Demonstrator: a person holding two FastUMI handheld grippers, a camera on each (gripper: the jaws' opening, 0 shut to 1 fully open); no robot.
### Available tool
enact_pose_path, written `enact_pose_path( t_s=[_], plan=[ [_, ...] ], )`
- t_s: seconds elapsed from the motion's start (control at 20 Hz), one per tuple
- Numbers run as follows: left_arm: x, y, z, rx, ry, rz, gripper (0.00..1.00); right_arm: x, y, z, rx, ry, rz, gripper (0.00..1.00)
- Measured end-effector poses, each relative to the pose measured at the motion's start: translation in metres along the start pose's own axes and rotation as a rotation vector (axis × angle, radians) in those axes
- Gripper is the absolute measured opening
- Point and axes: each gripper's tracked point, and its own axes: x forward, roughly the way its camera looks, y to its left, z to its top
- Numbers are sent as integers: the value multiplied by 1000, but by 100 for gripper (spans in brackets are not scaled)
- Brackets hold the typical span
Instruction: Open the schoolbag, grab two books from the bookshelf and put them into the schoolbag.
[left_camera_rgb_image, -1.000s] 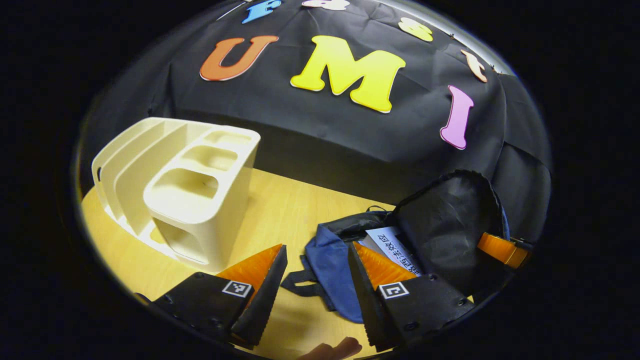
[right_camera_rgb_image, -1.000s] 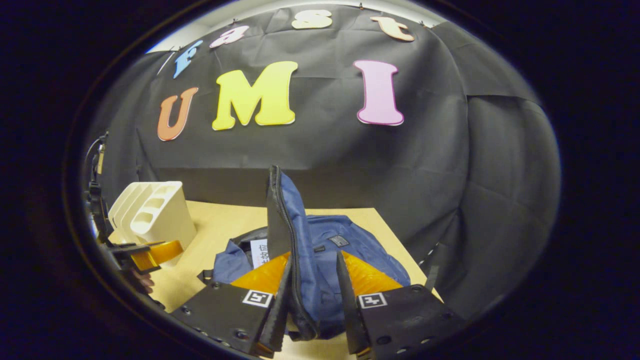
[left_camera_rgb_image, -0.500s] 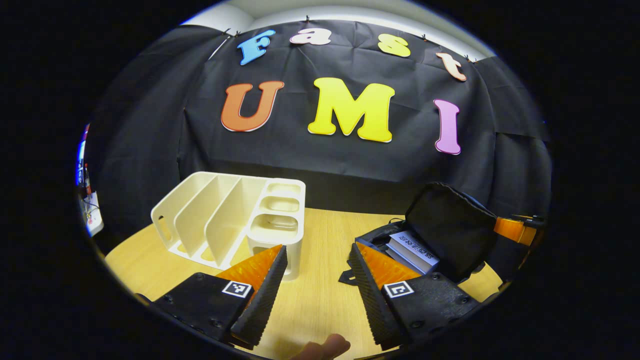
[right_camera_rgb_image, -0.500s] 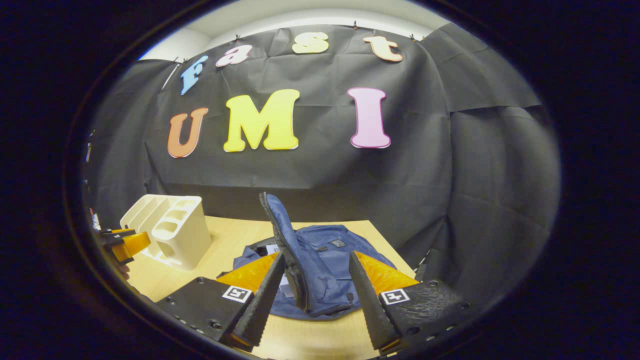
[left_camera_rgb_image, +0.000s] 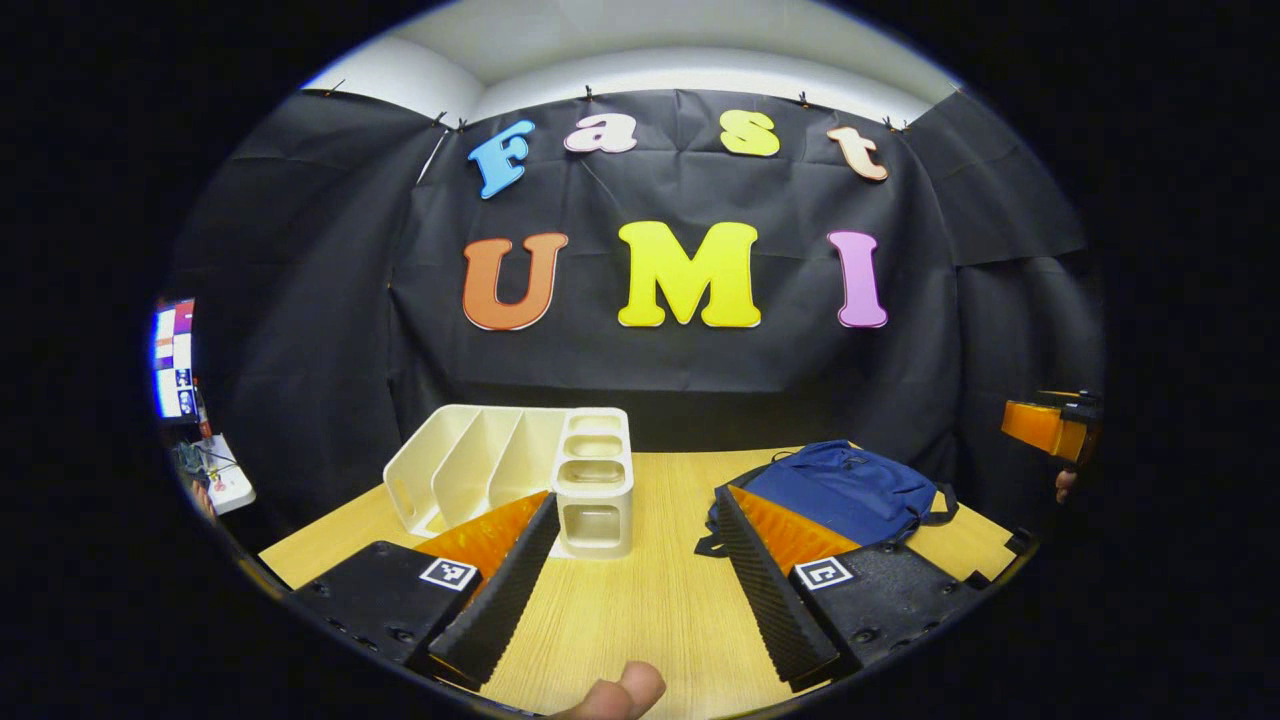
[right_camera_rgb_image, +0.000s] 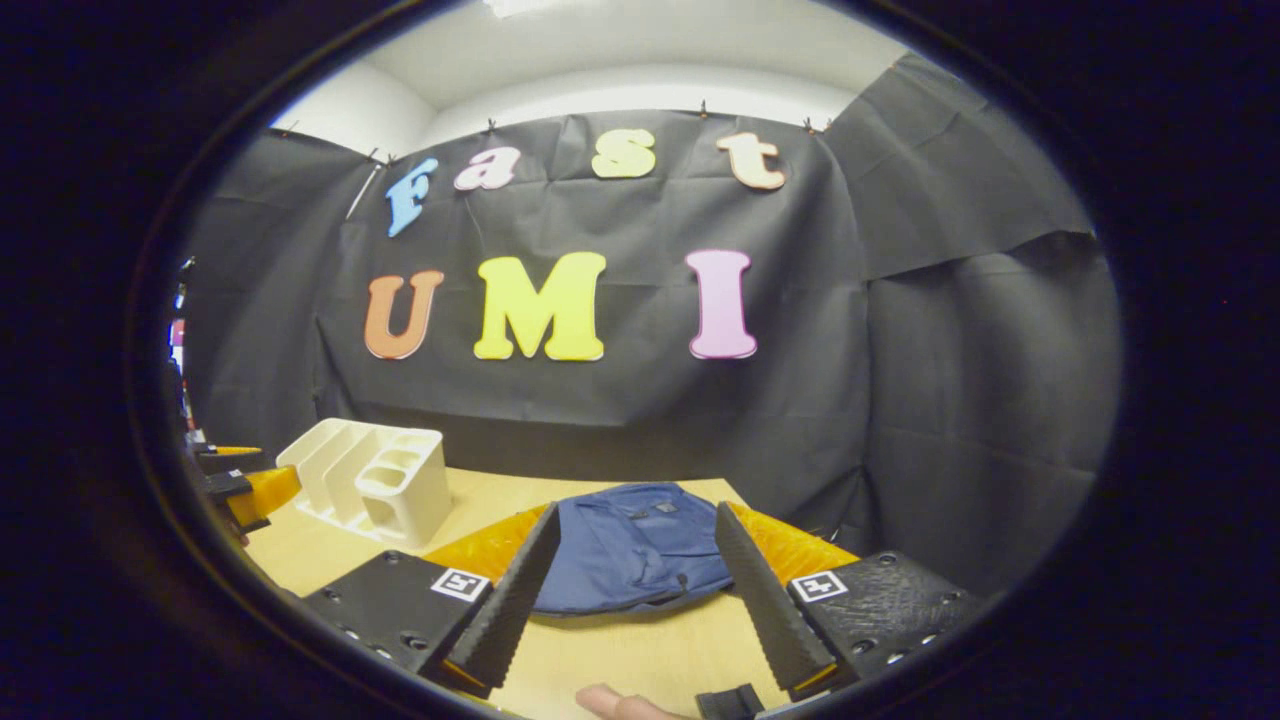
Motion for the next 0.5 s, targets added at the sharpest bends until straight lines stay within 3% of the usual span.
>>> enact_pose_path(
  t_s=[0.25,0.5],
  plan=[
    [-47,10,9,-6,-36,-7,99,-48,3,-1,-7,-14,-6,94],
    [-65,35,7,6,-44,33,99,-61,23,-8,-12,-3,20,94]
  ],
)
